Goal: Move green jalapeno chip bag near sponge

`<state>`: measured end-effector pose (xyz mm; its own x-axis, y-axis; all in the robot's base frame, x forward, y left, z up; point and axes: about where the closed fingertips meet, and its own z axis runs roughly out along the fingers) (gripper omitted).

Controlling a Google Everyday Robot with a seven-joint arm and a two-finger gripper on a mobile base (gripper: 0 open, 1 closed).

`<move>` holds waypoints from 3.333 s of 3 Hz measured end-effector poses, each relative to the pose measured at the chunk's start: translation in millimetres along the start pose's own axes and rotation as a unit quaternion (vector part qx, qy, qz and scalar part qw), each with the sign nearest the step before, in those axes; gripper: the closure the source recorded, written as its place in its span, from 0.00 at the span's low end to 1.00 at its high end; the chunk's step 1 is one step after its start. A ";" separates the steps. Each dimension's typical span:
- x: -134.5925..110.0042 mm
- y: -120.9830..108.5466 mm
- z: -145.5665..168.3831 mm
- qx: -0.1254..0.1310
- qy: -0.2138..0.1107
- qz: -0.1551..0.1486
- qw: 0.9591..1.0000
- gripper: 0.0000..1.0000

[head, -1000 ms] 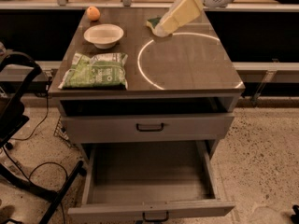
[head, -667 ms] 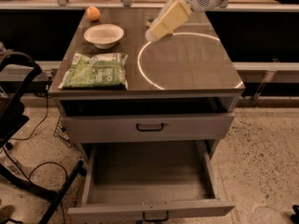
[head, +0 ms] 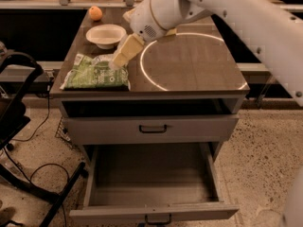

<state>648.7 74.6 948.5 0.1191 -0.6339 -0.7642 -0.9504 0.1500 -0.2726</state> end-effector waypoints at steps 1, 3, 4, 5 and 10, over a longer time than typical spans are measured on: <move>9.9 10.9 54.9 -0.037 0.008 0.011 0.999 0.00; 37.9 42.7 122.9 -0.078 0.028 0.051 0.995 0.25; 36.4 42.7 123.0 -0.079 0.027 0.049 0.995 0.49; 36.3 44.1 125.1 -0.081 0.027 0.048 0.995 0.71; 35.0 45.3 129.7 -0.088 0.023 0.050 0.995 1.00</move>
Offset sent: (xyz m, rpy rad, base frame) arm 0.0034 0.0845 -0.1194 -0.0291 0.2020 0.0694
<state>647.1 157.6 833.6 0.0117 -0.6567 -0.7541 -0.9928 0.0822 -0.0870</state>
